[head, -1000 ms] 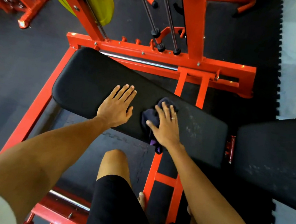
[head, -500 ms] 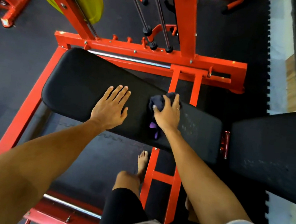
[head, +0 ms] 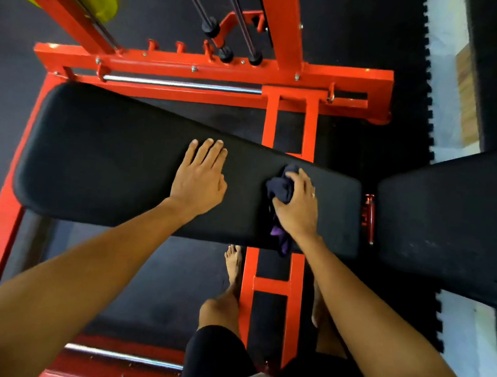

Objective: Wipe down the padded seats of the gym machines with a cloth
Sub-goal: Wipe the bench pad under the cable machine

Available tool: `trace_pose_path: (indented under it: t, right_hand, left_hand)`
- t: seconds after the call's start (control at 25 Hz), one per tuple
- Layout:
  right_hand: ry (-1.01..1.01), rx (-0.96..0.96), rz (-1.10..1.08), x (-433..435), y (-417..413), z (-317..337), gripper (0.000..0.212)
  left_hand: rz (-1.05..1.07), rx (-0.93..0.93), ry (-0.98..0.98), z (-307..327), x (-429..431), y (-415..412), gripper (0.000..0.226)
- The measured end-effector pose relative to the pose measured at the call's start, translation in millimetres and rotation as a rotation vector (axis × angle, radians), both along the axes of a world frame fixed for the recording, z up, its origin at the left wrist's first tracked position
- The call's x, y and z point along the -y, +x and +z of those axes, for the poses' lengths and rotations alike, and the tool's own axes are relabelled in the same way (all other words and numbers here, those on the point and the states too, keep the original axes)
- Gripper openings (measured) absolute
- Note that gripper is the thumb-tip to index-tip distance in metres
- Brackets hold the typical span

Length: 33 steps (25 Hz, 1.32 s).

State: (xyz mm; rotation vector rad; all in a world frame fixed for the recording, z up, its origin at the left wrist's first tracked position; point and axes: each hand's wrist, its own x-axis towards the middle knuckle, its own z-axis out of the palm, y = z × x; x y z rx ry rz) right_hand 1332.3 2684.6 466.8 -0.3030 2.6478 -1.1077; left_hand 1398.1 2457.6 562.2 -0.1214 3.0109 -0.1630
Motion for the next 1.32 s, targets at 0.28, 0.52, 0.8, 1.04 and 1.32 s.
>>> trace_pose_path:
  t: [0.28,0.52,0.8,1.04,1.32]
  right_hand:
    - [0.031,-0.039,0.126,51,-26,22,0.068]
    - [0.118,0.035,-0.032,-28,-13,-15,0.067]
    - [0.131,0.050,-0.196,43,-45,2,0.062]
    - [0.183,0.065,0.070,5,-73,-1,0.067]
    - [0.270,0.196,0.345,56,-126,27,0.046]
  left_hand:
    - [-0.167,0.090,0.111,-34,-14,-66,0.068]
    - [-0.238,0.142,0.009,-54,-25,-80,0.069]
    - [-0.285,0.202,0.008,-52,-20,-80,0.071]
    - [-0.285,0.217,0.018,-51,-22,-80,0.073]
    - [-0.286,0.220,-0.007,-52,-19,-83,0.072]
